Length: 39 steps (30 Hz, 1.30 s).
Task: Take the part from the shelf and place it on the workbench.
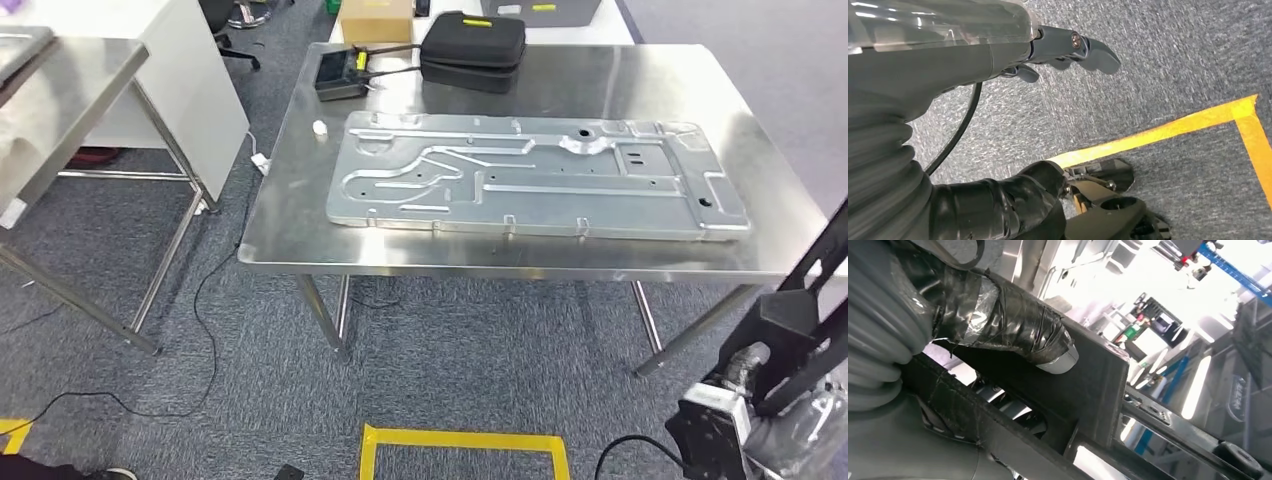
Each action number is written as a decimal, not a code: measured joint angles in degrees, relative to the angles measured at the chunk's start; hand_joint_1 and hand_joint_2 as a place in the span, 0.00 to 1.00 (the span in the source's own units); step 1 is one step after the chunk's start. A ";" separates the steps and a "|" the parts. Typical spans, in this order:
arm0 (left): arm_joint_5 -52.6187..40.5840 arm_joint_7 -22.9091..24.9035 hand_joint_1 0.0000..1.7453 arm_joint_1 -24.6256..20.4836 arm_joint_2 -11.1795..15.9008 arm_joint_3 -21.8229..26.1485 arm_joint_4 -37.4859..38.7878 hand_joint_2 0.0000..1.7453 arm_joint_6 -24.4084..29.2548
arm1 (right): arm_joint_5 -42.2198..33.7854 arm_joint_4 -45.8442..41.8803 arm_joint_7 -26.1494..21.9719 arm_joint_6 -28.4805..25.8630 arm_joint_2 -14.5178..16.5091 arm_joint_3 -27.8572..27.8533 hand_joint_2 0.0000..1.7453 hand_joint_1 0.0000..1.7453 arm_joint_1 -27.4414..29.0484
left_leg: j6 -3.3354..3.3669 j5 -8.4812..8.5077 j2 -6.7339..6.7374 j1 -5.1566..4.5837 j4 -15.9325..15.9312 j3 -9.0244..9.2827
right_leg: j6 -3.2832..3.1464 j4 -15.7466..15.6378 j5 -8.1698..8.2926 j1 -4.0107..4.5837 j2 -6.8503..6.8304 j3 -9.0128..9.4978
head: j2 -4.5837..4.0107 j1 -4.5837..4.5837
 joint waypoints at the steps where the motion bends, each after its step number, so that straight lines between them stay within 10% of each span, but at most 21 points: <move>1: -0.03 0.04 0.00 -0.09 0.01 -0.05 0.00 1.00 -0.05 | -0.03 -0.05 0.02 0.11 -0.13 -0.11 1.00 1.00 -0.21 | -0.26 -0.26 0.07 0.03 -0.09 0.14 | -0.39 -0.02 -0.19 -0.10 0.07 0.09 | 0.00 -0.07; 4: -0.07 0.10 0.00 -0.33 0.01 -0.16 0.00 1.00 -0.15 | -0.04 -0.33 0.10 0.51 -0.40 -0.29 1.00 1.00 -0.97 | -1.23 -2.58 0.12 0.25 4.54 -1.76 | -1.40 -0.55 -0.83 -0.40 0.10 1.10 | 0.00 -0.18; 7: -0.11 0.14 0.00 -0.33 0.00 -0.21 0.00 1.00 -0.22 | -0.05 -0.43 0.14 0.61 -0.56 -0.30 1.00 1.00 -1.56 | -1.69 -5.89 0.12 0.43 16.22 -9.12 | -1.81 -0.61 -1.90 -0.30 0.01 2.23 | 0.00 -0.24; 9: -0.17 0.16 0.00 -0.18 0.00 -0.22 0.00 1.00 -0.24 | -0.06 -0.43 0.17 0.61 -0.60 -0.30 1.00 1.00 -1.67 | -1.47 -3.27 0.11 0.42 17.00 -11.36 | -1.79 -0.61 -2.82 -0.18 0.12 3.43 | 0.00 -0.25; 13: -0.28 0.22 0.00 -0.17 0.13 -0.25 0.00 1.00 -0.26 | -0.21 -0.62 0.21 0.51 -0.76 -0.39 1.00 1.00 -2.30 | 0.36 5.39 0.07 -0.23 4.10 -7.62 | -1.20 -0.83 -4.68 -0.03 0.38 5.48 | 0.00 -0.13; 18: -0.52 0.35 0.00 -0.24 0.20 -0.33 0.00 1.00 -0.26 | -0.62 -1.40 0.34 0.28 -1.56 -1.13 1.00 1.00 -2.93 | 1.65 4.40 -0.05 -0.29 0.23 -4.80 | 0.38 0.62 -4.80 -0.18 0.18 6.04 | 0.00 -0.08; 23: -0.75 0.44 0.00 -0.38 0.16 -0.39 0.00 1.00 -0.37 | -1.23 -2.43 0.76 0.20 -3.01 -2.73 1.00 1.00 -3.95 | 2.18 2.99 -0.18 -0.09 -0.38 -2.43 | 1.51 13.73 -9.31 -0.49 0.10 -3.23 | 0.00 -0.03; 28: -0.94 0.51 0.00 -0.29 0.01 -0.43 0.00 1.00 -0.43 | -1.37 -3.15 1.14 0.51 -4.56 -4.07 1.00 1.00 -5.08 | 1.16 0.45 -0.15 -0.05 -0.23 0.50 | 1.03 1.53 0.75 -0.24 -0.09 -1.64 | 0.00 0.02; 32: -1.06 0.50 0.00 -0.59 -0.06 -0.65 0.00 1.00 -0.41 | -1.00 -3.78 1.32 0.58 -5.40 -4.70 1.00 1.00 -6.08 | 0.01 -0.17 -0.11 -0.13 0.20 0.51 | -0.59 -0.58 1.09 0.08 0.04 -0.99 | 0.00 0.07; 39: -1.06 0.58 0.00 -0.64 -0.04 -0.83 0.00 1.00 -0.61 | 0.12 -4.58 2.42 0.60 -6.18 -5.02 1.00 1.00 -8.42 | -1.42 -4.72 -0.07 0.39 17.44 -11.39 | -1.84 -1.04 -1.11 -0.06 0.08 1.91 | 0.00 -0.27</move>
